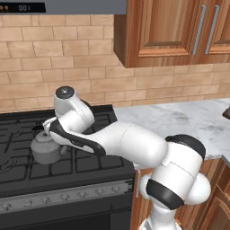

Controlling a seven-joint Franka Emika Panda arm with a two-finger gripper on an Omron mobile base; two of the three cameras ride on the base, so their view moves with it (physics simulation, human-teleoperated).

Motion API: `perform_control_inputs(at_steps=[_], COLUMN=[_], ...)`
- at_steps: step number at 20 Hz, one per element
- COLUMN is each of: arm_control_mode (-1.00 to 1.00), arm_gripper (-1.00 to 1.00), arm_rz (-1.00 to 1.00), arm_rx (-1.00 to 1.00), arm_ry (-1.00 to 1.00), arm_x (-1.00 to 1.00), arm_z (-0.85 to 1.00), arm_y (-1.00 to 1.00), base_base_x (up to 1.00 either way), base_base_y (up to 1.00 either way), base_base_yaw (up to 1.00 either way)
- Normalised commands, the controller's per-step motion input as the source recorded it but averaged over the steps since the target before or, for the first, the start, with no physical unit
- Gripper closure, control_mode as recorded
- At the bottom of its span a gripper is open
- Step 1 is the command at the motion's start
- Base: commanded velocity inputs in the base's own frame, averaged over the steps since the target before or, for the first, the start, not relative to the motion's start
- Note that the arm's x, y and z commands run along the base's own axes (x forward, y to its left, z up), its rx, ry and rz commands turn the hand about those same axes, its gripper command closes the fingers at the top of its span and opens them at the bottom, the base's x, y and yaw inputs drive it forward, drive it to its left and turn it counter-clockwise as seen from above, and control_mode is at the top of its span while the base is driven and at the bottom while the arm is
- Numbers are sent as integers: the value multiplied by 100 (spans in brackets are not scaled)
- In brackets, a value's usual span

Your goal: The kettle is done boiling. Turn off the stove, then wait for 300 timesteps before moving the kettle to the dining table.

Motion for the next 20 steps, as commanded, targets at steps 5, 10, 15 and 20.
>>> perform_control_inputs(at_steps=[5,10,15,20], arm_control_mode=[-100,-100,-100,-100], arm_gripper=[-100,-100,-100,-100], arm_rz=[2,2,2,2], arm_rx=[0,0,0,0], arm_ry=[8,13,13,6], arm_x=[16,19,35,22], arm_z=[0,0,-9,-17], arm_y=[22,29,10,14], base_base_x=[0,0,0,0], base_base_y=[0,0,0,0], base_base_yaw=[0,0,0,0])
